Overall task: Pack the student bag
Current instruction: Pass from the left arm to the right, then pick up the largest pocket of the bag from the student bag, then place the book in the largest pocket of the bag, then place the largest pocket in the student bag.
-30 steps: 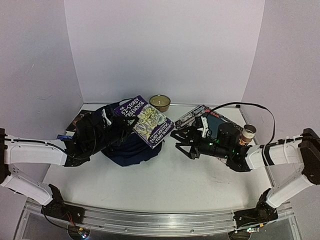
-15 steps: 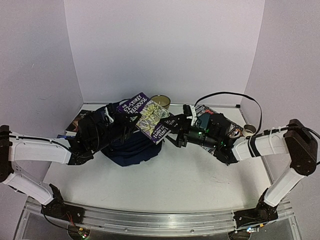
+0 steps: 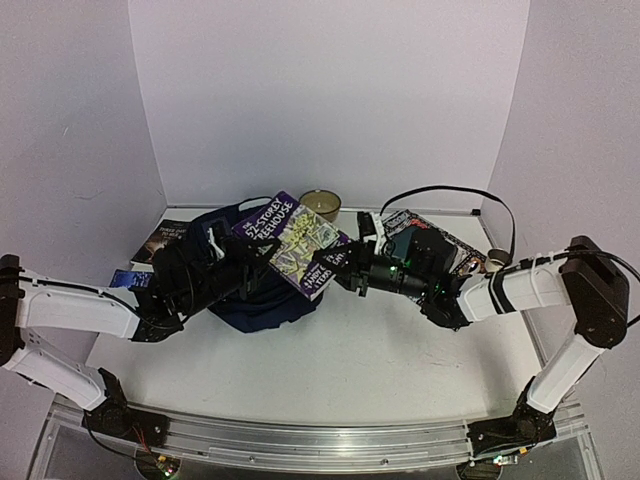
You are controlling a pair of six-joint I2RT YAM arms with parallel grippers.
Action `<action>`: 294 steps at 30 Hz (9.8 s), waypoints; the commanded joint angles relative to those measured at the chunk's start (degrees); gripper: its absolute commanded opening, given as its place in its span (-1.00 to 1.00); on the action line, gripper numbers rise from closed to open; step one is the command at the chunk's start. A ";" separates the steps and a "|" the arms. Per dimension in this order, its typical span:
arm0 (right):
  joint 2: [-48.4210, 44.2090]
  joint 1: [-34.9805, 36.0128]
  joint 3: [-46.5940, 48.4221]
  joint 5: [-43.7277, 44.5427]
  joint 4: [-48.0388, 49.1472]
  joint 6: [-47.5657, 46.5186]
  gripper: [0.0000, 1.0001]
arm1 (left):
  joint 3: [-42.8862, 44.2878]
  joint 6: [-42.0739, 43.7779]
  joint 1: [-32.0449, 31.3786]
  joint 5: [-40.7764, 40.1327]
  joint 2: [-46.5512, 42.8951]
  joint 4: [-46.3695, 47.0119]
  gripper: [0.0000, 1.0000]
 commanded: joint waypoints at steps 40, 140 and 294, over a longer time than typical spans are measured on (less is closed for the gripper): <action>-23.64 -8.02 -18.47 3.13 -2.31 -8.83 -1.00 | 36.52 76.68 5.48 -5.79 26.07 -77.72 0.47; -8.64 -2.51 -20.73 -4.19 8.01 1.97 -1.00 | 74.54 56.65 -4.41 6.68 32.17 -91.28 -1.00; -18.60 -8.88 -0.24 28.51 -56.54 -46.38 0.87 | 19.28 32.81 41.99 -7.28 3.73 -69.87 0.99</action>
